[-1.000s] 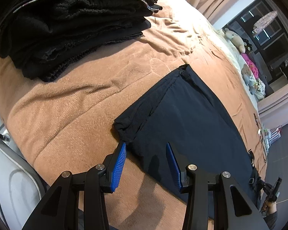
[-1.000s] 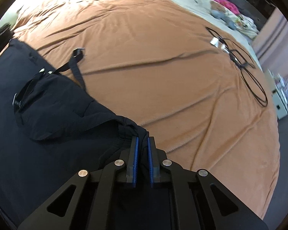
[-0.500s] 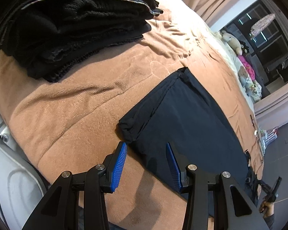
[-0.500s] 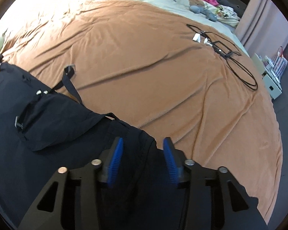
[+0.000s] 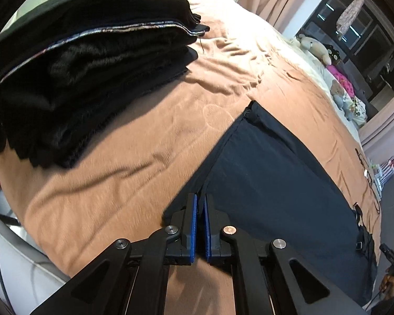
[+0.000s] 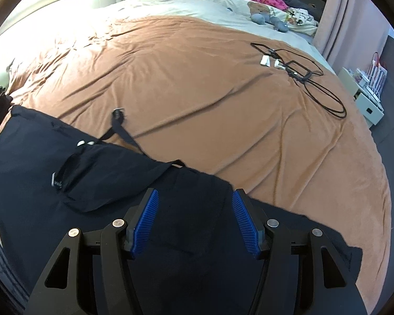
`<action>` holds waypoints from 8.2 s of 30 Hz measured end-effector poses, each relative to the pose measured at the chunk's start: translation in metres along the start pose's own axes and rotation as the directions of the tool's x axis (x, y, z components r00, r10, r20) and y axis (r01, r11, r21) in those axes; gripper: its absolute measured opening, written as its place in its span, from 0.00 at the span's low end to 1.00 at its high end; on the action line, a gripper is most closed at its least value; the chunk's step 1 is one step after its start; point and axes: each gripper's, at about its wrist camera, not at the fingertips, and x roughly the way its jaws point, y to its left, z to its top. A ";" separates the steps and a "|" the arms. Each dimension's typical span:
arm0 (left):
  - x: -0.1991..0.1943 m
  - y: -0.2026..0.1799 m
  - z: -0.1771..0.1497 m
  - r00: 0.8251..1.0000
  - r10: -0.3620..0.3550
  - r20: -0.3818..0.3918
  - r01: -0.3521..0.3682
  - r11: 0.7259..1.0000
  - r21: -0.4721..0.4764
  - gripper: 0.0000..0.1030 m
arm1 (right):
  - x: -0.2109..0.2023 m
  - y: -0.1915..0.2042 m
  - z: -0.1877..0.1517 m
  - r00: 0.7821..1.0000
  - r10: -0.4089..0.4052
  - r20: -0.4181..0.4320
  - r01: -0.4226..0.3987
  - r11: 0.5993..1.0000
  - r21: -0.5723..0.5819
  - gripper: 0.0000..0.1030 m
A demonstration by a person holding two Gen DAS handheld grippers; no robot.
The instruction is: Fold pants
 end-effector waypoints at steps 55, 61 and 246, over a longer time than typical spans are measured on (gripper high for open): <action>0.022 0.043 -0.028 0.958 -0.285 -0.003 0.257 0.869 -0.423 0.43 | 0.008 0.094 -0.066 0.951 0.299 0.076 -0.308 0.926 0.217 0.55; 0.022 0.053 -0.026 0.961 -0.275 0.006 0.251 0.871 -0.423 0.11 | 0.011 0.111 -0.063 0.952 0.297 0.067 -0.305 0.925 0.225 0.55; -0.027 -0.446 -0.212 0.756 -0.431 -0.492 0.630 0.681 0.372 0.81 | -0.181 -0.118 -0.340 0.946 0.019 0.324 -0.255 0.662 0.705 0.67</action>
